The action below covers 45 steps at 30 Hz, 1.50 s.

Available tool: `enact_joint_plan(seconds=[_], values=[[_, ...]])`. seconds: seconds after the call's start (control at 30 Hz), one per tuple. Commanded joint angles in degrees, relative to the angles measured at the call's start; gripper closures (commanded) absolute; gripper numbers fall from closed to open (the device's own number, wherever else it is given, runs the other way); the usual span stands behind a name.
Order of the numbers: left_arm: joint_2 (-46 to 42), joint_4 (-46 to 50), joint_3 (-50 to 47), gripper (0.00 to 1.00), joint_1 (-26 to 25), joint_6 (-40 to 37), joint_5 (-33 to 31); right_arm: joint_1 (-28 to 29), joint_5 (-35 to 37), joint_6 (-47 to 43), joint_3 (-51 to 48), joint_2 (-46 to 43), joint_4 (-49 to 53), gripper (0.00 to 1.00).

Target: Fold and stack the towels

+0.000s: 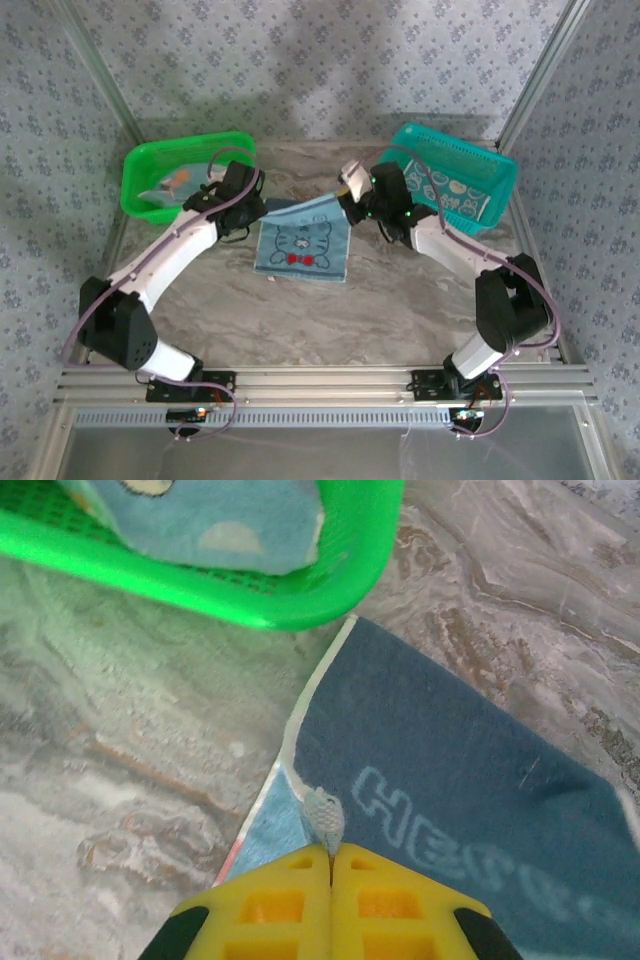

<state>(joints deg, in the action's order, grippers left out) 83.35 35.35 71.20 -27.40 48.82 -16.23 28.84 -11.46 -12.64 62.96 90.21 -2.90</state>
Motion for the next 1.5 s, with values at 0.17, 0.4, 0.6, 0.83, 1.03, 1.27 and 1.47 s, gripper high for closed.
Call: enact_joint_plan(seconds=[0.17,0.4,0.6,0.83,1.03,1.27,1.47], values=[[-9.3,-4.7,-13.4,1.00,-2.6,6.8,-1.0,6.3,8.7,-3.2,-12.2,-6.1,-3.5,1.00],[-13.2,-2.7,-18.2,1.00,-6.2,10.2,-3.0,11.5,11.8,0.1,-16.6,-11.0,-1.1,1.00],[-20.9,3.1,-16.2,1.00,-10.0,13.4,-7.0,15.3,16.6,3.6,-16.8,-22.3,3.8,1.00],[-23.8,11.4,-7.7,1.00,-17.2,15.7,-14.2,15.6,20.2,6.0,-12.4,-31.2,11.6,1.00],[-25.1,15.4,-6.1,1.00,-23.8,20.5,-18.8,17.6,21.7,8.3,-11.4,-36.0,16.3,1.00],[-24.5,20.4,4.8,1.00,-30.1,20.2,-25.4,18.5,24.1,12.6,-4.9,-42.9,21.7,1.00],[-21.3,24.3,17.9,1.00,-30.9,14.6,-27.5,19.5,24.9,11.0,1.8,-42.3,24.0,1.00]])
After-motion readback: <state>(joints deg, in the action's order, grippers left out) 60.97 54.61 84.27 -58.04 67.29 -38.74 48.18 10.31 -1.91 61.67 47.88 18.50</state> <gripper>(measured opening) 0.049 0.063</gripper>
